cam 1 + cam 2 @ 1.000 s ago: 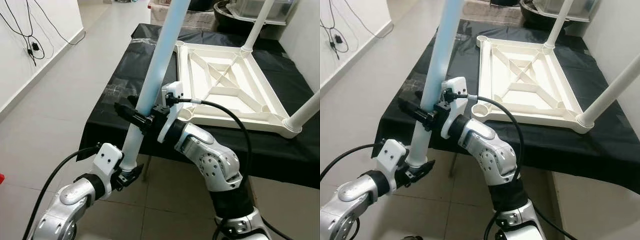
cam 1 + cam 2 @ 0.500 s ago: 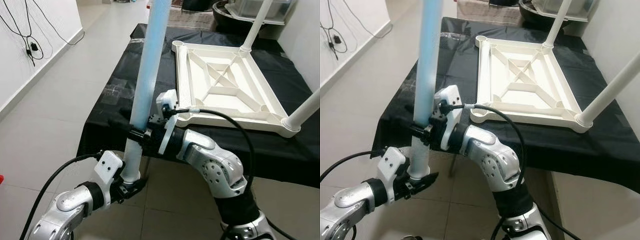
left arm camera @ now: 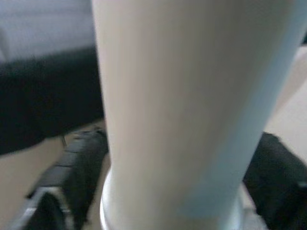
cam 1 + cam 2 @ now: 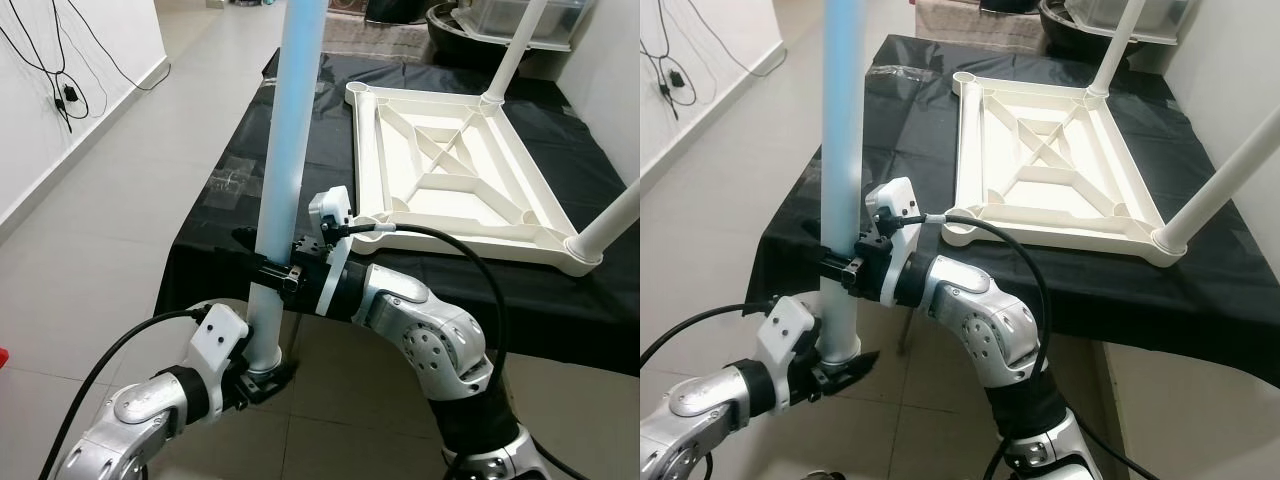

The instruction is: Building children table

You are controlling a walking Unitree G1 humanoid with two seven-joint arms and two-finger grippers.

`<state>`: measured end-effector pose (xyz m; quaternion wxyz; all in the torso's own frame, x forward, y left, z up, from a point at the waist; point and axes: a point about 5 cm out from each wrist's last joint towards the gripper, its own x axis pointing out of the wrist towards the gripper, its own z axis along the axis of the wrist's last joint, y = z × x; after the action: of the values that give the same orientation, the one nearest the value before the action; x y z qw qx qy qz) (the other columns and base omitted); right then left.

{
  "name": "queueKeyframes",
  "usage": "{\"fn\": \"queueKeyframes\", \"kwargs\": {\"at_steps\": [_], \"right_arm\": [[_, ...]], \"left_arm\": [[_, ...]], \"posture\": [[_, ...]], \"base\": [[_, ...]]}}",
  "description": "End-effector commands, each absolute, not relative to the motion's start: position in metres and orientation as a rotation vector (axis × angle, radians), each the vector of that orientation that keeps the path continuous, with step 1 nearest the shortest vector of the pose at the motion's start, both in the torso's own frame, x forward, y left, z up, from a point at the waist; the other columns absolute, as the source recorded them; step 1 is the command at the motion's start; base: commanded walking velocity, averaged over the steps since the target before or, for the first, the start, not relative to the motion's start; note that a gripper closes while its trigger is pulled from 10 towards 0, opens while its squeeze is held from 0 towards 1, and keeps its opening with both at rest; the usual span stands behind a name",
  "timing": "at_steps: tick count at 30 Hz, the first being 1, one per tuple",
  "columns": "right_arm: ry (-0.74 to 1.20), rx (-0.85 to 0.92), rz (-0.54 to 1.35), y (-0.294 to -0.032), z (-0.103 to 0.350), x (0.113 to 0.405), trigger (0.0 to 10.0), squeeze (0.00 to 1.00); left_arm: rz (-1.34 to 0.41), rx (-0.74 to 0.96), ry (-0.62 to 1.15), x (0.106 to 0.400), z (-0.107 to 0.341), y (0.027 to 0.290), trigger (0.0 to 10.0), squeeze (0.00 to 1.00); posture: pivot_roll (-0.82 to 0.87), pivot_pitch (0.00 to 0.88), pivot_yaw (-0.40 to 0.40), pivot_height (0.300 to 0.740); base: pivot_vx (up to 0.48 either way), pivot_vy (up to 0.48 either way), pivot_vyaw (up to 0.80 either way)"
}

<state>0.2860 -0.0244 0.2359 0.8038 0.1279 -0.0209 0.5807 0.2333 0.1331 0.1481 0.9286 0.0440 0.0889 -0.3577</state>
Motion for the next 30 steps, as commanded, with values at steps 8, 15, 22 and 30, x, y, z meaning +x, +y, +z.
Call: {"fn": "queueKeyframes", "kwargs": {"at_steps": [8, 15, 22, 30], "right_arm": [[-0.145, 0.258, 1.080, -0.041, 0.255, 0.311, 0.0, 0.00], [-0.264, 0.229, 0.608, -0.084, 0.273, 0.353, 0.0, 0.00], [-0.366, 0.147, 0.233, -0.120, 0.288, 0.369, 10.0, 0.00], [-0.381, 0.176, 0.254, -0.114, 0.289, 0.370, 10.0, 0.00]], "left_arm": [[-0.629, 0.121, 0.142, 0.238, 0.151, 0.135, 10.0, 0.00], [-0.407, 0.111, 0.053, 0.248, 0.161, 0.146, 10.0, 0.00], [-0.216, 0.094, -0.048, 0.258, 0.178, 0.151, 10.0, 0.00], [-0.212, 0.089, -0.066, 0.259, 0.180, 0.148, 10.0, 0.00]], "posture": [[0.10, 0.141, -0.080, 0.740], [0.10, 0.136, -0.079, 0.740], [0.10, 0.127, -0.079, 0.740], [0.10, 0.124, -0.080, 0.740]], "base": [[0.000, 0.000, 0.00], [0.000, 0.000, 0.00], [0.000, 0.000, 0.00], [0.061, 0.000, 0.00]]}}
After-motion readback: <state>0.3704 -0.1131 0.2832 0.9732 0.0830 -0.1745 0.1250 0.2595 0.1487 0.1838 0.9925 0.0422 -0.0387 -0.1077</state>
